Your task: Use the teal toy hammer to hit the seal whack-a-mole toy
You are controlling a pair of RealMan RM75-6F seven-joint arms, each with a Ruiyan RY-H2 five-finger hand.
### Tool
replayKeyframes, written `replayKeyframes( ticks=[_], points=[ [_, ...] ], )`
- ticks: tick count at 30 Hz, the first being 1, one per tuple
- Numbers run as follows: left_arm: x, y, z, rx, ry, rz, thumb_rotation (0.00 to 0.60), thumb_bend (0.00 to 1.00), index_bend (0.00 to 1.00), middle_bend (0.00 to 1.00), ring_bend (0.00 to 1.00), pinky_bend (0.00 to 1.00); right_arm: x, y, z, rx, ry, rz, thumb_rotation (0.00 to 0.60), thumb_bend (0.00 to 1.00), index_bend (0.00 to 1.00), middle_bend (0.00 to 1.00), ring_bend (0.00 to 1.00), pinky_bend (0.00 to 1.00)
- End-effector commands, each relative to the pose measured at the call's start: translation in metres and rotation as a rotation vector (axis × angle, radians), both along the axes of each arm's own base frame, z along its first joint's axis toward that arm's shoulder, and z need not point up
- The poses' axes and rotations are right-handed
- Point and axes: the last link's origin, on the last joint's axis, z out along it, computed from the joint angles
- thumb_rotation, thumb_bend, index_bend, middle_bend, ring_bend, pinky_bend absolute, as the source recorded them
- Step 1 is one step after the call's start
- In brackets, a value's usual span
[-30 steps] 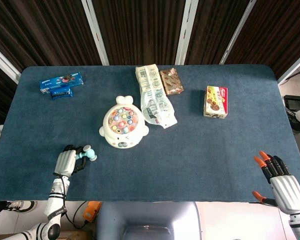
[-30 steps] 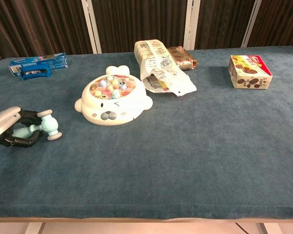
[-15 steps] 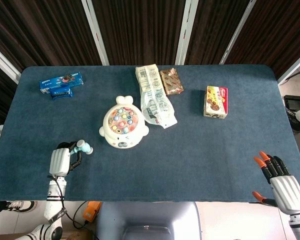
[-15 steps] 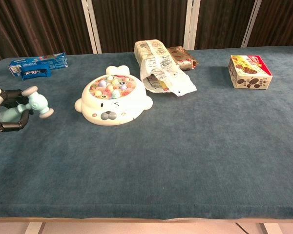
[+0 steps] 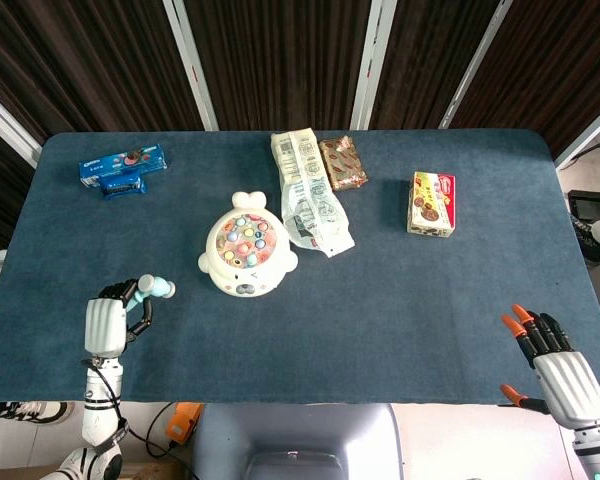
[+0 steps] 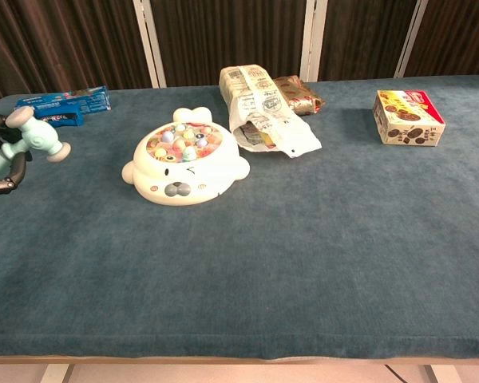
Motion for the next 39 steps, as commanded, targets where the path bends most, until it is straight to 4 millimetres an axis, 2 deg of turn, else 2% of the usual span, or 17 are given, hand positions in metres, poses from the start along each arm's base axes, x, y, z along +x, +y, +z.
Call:
replayKeyframes(
  ticks=[1,5,9,11,17,23,30,35,39],
  points=[
    [0.002,-0.001,0.002,0.016,0.006,-0.047,0.600,0.82,0.62,0.73,0.87,1.00,0.000,0.000,0.000,0.001,0.000,0.000,0.600,0.30,0.00,0.00,0.00,0.00],
    [0.001,0.000,0.002,-0.011,0.011,-0.068,0.600,0.83,0.61,0.72,0.99,1.00,0.000,0.000,0.000,0.001,0.000,-0.001,0.600,0.30,0.00,0.00,0.00,0.00],
    [0.004,0.017,-0.002,-0.077,-0.008,-0.032,0.600,0.83,0.60,0.73,1.00,1.00,0.000,0.001,0.000,0.006,0.004,0.000,0.600,0.30,0.00,0.00,0.00,0.00],
    [0.013,0.026,-0.003,-0.099,-0.013,-0.032,0.600,0.84,0.60,0.74,1.00,1.00,0.000,0.000,-0.001,0.007,0.006,0.001,0.600,0.30,0.00,0.00,0.00,0.00],
    [0.063,0.056,-0.017,-0.137,0.037,-0.063,0.600,0.83,0.61,0.75,1.00,1.00,-0.001,-0.002,-0.001,0.006,0.009,-0.007,0.600,0.30,0.00,0.00,0.00,0.00],
    [0.096,0.084,-0.029,-0.151,0.088,-0.039,0.600,0.83,0.61,0.75,1.00,1.00,-0.002,-0.003,0.003,-0.003,0.002,-0.017,0.600,0.30,0.00,0.00,0.00,0.00],
    [0.117,0.109,-0.042,-0.129,0.161,-0.003,0.600,0.83,0.61,0.75,1.00,1.00,-0.005,-0.003,0.009,-0.016,-0.007,-0.025,0.600,0.30,0.00,0.00,0.00,0.00],
    [0.131,0.117,-0.055,-0.111,0.221,0.013,0.600,0.83,0.61,0.75,1.00,1.00,-0.007,-0.002,0.013,-0.023,-0.014,-0.031,0.600,0.30,0.00,0.00,0.00,0.00],
    [0.132,0.122,-0.065,-0.101,0.278,0.045,0.600,0.83,0.61,0.75,1.00,1.00,-0.007,0.000,0.016,-0.026,-0.021,-0.029,0.600,0.30,0.00,0.00,0.00,0.00]
  ],
)
